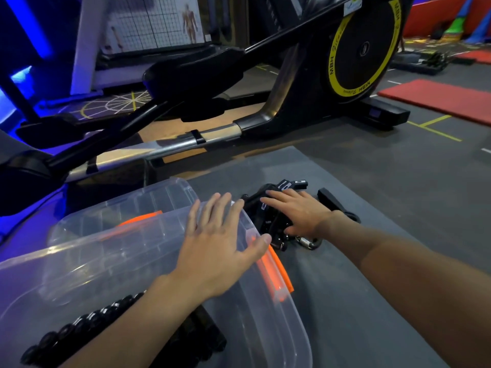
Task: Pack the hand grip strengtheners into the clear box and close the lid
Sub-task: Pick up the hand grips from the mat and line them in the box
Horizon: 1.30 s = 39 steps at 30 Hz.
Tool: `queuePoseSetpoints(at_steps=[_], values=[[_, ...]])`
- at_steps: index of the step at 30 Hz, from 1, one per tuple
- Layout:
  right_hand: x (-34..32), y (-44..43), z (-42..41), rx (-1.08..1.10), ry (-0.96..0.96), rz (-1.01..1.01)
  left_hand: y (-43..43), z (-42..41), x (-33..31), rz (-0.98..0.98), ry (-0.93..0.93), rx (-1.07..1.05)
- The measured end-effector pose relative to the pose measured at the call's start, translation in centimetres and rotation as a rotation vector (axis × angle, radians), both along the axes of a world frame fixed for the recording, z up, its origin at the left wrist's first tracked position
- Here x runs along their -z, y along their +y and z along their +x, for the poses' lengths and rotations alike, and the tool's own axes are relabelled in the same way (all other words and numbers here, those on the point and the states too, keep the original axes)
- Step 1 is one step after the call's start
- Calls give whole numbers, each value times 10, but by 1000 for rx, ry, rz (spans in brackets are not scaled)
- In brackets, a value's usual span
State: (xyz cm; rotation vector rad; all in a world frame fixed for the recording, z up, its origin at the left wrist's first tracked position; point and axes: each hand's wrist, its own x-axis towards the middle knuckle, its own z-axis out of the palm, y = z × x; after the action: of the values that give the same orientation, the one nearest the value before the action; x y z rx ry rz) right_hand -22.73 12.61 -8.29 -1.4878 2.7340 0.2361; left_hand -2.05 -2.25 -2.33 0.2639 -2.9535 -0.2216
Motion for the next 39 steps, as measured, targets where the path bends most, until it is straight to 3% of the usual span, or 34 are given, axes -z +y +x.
queuePoseSetpoints(at_steps=[4,15,22,27,29,36,39], values=[[2,-8,-9,-71,101,33,1,-1,2,-2,20,-11],[-1,8,-8,-54,121,-39,5,1,-1,-26,6,-23],[-30,48,4,228,61,-234,6,2,-6,1,-26,-16],[-75,75,32,417,2,-509,7,4,-14,102,-47,-16],[-92,78,49,467,-55,-600,12,8,-21,212,24,-11],[-128,57,125,596,-291,-898,40,34,-53,607,573,98],[-135,45,158,579,-408,-973,36,48,-68,656,724,93]])
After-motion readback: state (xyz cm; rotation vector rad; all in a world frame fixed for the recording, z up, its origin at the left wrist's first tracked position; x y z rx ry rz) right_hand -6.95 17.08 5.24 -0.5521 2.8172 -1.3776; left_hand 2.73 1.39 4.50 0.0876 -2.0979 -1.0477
